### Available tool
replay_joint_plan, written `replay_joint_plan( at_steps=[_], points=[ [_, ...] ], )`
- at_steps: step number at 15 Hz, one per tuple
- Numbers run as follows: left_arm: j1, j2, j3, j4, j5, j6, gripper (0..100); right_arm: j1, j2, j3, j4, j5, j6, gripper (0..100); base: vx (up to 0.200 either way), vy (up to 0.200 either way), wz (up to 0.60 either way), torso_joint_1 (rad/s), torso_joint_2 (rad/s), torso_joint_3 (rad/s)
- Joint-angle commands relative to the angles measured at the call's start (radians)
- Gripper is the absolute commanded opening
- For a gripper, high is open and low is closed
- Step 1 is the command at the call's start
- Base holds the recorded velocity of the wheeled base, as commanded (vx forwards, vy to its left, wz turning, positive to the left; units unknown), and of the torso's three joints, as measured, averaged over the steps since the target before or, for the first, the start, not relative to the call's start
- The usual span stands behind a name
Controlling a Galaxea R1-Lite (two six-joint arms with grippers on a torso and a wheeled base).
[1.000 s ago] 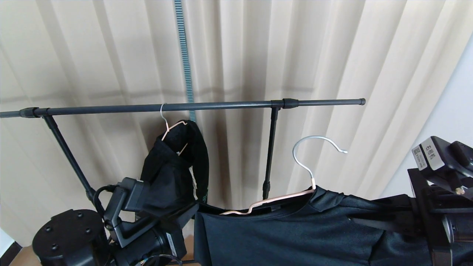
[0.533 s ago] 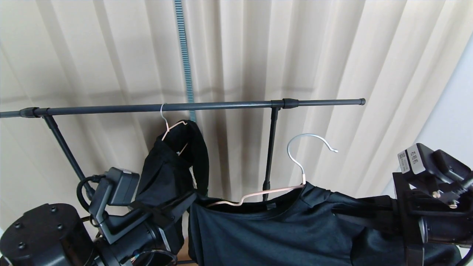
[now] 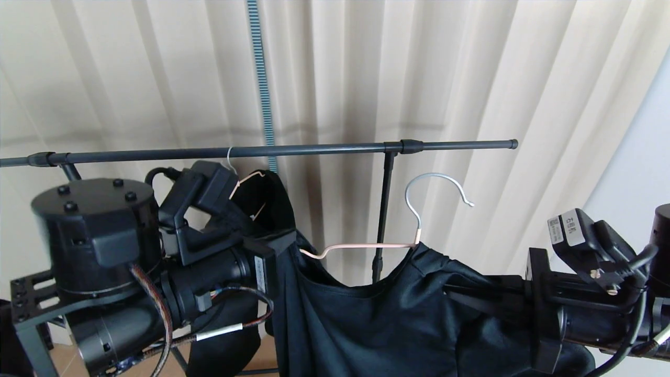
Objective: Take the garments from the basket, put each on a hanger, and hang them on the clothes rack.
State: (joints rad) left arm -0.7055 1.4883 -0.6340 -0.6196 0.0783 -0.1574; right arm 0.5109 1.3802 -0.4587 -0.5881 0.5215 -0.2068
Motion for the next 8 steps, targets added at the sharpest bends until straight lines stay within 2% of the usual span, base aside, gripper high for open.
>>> replay_joint_plan(
  at_steps=[1, 3, 5, 6, 8],
  points=[
    [-0.012, -0.026, -0.098, 0.063, 0.001, 0.007, 0, -0.002, 0.026, 0.041, -0.038, 0.025, 0.021, 0, 0.000, 0.000, 0.00, 0.000, 0.00, 0.000],
    [-0.049, -0.022, -0.148, 0.118, 0.005, 0.007, 0, -0.002, 0.042, 0.041, -0.052, 0.022, 0.021, 0, 0.000, 0.000, 0.00, 0.000, 0.00, 0.000],
    [-0.088, -0.014, -0.213, 0.181, 0.009, 0.007, 0, -0.029, 0.085, 0.028, -0.076, -0.034, 0.020, 0, 0.000, 0.000, 0.00, 0.000, 0.00, 0.000],
    [-0.091, -0.011, -0.228, 0.210, 0.012, 0.007, 0, -0.034, 0.097, 0.031, -0.122, -0.092, 0.020, 0, 0.000, 0.000, 0.00, 0.000, 0.00, 0.000],
    [-0.091, 0.000, -0.230, 0.216, 0.012, 0.007, 0, -0.035, 0.097, 0.034, -0.159, -0.149, 0.018, 0, 0.000, 0.000, 0.00, 0.000, 0.00, 0.000]
  ],
)
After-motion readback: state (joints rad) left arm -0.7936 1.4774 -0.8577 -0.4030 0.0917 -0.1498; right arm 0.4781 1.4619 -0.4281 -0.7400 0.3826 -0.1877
